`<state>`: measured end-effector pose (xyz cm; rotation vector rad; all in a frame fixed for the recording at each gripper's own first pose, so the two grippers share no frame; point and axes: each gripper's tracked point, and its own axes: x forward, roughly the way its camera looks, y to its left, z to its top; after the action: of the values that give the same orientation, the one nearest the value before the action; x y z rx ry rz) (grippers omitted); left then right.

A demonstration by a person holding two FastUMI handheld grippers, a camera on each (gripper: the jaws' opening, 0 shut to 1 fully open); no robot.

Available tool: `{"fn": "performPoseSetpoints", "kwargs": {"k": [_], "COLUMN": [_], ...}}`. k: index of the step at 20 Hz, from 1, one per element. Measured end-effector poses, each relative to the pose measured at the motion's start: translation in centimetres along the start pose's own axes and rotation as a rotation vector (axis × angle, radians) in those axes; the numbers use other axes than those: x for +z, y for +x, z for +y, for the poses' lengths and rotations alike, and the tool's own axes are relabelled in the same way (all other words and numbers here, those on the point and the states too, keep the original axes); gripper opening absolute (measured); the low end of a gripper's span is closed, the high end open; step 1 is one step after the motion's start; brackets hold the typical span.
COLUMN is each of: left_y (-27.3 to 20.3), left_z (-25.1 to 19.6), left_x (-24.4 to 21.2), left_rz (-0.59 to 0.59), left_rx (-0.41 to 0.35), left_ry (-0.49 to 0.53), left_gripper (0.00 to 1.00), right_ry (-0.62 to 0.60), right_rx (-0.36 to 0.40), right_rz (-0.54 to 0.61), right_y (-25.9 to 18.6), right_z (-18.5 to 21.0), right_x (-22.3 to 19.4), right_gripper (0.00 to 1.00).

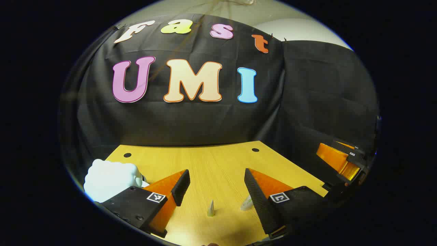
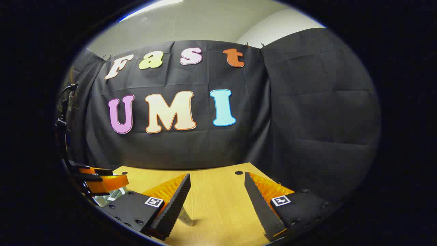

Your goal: First open the suitcase, pack the skin care products into it, and then close the suitcase.

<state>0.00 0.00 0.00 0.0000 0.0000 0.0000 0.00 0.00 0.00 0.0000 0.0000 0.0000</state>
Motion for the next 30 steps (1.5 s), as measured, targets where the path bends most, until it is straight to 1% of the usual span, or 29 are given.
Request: {"fn": "performPoseSetpoints", "kwargs": {"k": [2,4,6,7,8,11,12,17,19,20,23,24,27,29,30], "left_y": [0.1,0.0,0.0,0.0,0.1,0.2,0.2,0.4,0.9,1.1,1.7,1.9,2.7,3.0,3.2], "left_z": [0.1,0.2,0.3,0.3,0.4,1.0,1.1,2.2,2.6,3.0,4.5,5.2,7.1,8.7,9.3], "left_x": [0.0,0.0,-0.1,-0.2,-0.4,-1.1,-1.4,-3.0,-3.2,-3.6,-5.0,-5.3,-6.3,-7.5,-7.8], "left_rz": [0.005,0.006,0.008,0.013,0.02,0.043,0.05,0.101,0.113,0.127,0.198,0.22,0.313,0.379,0.408], "left_rx": [0.003,0.008,0.016,0.019,0.021,0.034,0.038,0.047,0.05,0.054,0.075,0.086,0.117,0.14,0.149], "left_ry": [-0.005,-0.005,-0.009,-0.014,-0.02,-0.03,-0.036,-0.074,-0.106,-0.128,-0.167,-0.178,-0.197,-0.214,-0.219], "left_gripper": [0.94,0.95,0.95,0.93,0.95,0.95,0.94,0.95,0.94,0.95,0.95,0.95,0.95,0.95,0.95], "right_ry": [-0.001,-0.004,-0.006,-0.007,-0.008,-0.009,-0.009,-0.026,-0.03,-0.03,-0.048,-0.057,-0.065,-0.069,-0.072], "right_rx": [0.005,0.012,0.019,0.023,0.025,0.034,0.037,0.066,0.079,0.088,0.118,0.126,0.152,0.164,0.167], "right_rz": [-0.003,-0.003,-0.001,0.001,0.003,0.007,0.009,0.025,0.032,0.034,0.037,0.037,0.052,0.062,0.064], "right_y": [0.2,0.3,0.3,0.3,0.2,0.2,0.2,0.3,0.1,0.0,-0.3,-0.5,-0.6,-0.8,-0.9], "right_z": [0.2,0.4,0.6,0.8,0.8,1.2,1.4,2.7,3.3,3.7,5.0,5.3,6.3,6.6,6.7], "right_x": [0.1,0.1,0.0,-0.1,-0.2,-0.3,-0.5,-1.2,-1.5,-1.7,-2.1,-2.2,-3.0,-3.3,-3.5], "right_gripper": [1.0,0.98,1.0,0.98,1.0,1.0,0.98,0.98,0.98,1.0,1.0,0.96,1.0,0.98,1.0]}}
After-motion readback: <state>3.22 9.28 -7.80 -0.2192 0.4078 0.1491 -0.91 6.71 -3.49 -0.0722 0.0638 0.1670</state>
